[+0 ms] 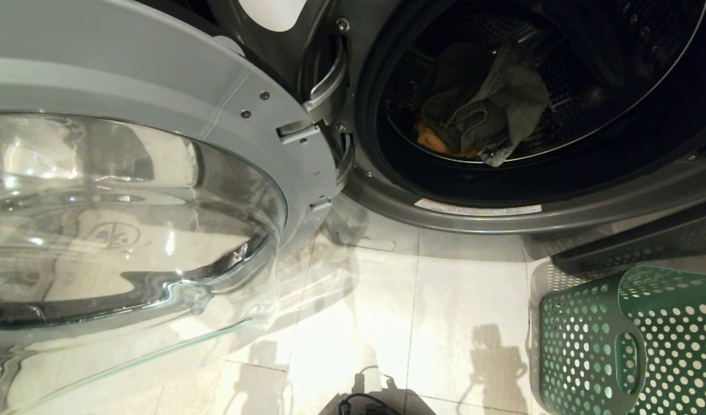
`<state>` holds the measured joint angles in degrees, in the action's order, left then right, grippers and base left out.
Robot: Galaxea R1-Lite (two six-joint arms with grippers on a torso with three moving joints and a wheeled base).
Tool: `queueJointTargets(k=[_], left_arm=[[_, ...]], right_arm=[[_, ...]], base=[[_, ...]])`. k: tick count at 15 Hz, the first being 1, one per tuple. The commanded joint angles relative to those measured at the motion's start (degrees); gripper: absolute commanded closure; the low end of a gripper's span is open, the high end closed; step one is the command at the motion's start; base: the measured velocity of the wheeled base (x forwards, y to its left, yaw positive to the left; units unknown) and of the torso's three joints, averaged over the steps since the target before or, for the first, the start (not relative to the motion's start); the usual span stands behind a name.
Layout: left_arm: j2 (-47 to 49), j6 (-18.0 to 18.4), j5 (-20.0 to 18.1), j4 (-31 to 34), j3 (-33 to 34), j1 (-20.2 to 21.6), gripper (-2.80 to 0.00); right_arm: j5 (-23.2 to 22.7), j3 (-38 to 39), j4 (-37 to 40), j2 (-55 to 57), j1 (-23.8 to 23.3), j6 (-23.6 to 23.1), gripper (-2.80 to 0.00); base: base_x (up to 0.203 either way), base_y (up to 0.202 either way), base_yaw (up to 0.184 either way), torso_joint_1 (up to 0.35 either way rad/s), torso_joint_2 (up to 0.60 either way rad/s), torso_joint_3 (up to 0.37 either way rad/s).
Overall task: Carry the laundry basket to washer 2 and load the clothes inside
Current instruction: Close the washing machine door with the left hand
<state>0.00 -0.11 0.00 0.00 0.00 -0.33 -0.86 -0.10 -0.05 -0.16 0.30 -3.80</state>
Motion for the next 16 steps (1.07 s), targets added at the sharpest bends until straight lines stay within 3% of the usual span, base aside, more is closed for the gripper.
queueJointTargets(k=[1,16], left_arm=[[0.09,0.02,0.0,0.0,0.0,-0.02,0.0],[0.09,0.11,0.0,0.0,0.0,0.02,0.0]], right_arm=[[0.15,0.1,0.14,0.25,0.05,0.45,0.0],[0.68,0.1,0.14,0.25,0.05,0.2,0.0]], base=[[0.0,0.0,0.0,0.0,0.0,0.0],[0.0,0.0,0.0,0.0,0.0,0.0]])
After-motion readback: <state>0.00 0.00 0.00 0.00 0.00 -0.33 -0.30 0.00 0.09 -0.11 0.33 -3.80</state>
